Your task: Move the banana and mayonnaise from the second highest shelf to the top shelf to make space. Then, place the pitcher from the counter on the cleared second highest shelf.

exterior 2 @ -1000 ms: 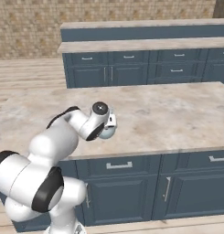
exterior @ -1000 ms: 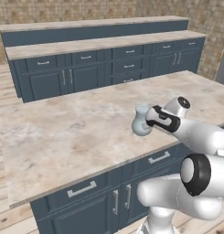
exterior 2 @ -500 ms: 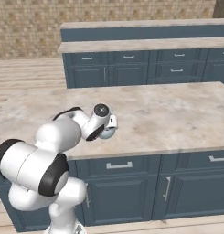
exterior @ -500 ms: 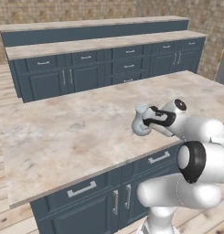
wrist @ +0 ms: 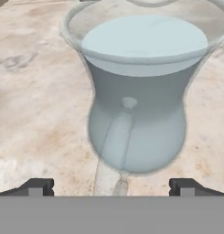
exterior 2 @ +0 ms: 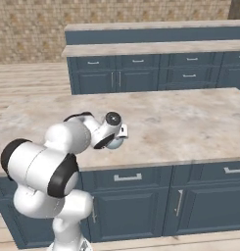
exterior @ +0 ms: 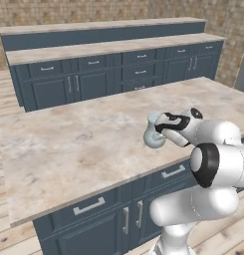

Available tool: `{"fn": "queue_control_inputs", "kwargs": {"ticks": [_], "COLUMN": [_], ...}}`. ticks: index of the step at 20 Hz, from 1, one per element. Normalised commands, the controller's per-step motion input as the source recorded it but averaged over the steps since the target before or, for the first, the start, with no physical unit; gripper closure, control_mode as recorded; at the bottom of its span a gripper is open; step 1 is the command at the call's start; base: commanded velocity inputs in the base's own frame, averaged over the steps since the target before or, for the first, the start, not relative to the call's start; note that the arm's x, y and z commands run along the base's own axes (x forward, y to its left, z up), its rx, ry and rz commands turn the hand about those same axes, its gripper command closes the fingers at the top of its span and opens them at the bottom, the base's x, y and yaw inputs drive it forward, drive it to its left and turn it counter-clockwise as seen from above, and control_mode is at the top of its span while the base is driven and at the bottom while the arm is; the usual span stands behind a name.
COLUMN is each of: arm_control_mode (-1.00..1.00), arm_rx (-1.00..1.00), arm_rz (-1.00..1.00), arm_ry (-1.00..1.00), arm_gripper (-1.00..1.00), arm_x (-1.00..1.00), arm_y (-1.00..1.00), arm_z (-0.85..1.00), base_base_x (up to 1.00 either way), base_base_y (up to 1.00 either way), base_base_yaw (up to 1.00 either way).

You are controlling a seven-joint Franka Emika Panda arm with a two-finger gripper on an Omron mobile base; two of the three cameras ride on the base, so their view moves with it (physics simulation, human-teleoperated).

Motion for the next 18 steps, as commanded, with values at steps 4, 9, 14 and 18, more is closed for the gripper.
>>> {"fn": "queue_control_inputs", "kwargs": {"ticks": [4,9,14,18], "arm_control_mode": [-1.0,-1.0,-1.0,-1.0], "arm_rx": [0.03,0.0,0.0,0.0], "arm_rz": [0.0,0.0,0.0,0.0], "arm_ry": [0.0,-0.01,-0.05,-0.07], "arm_gripper": [-1.0,-1.0,-1.0,-1.0], "arm_x": [0.19,0.15,0.13,0.04], "arm_y": [-0.05,0.0,0.0,0.0], "arm_z": [-0.08,-0.07,-0.13,-0.26], "base_base_x": [0.0,0.0,0.0,0.0], "base_base_y": [0.0,0.0,0.0,0.0], "base_base_yaw": [0.0,0.0,0.0,0.0]}}
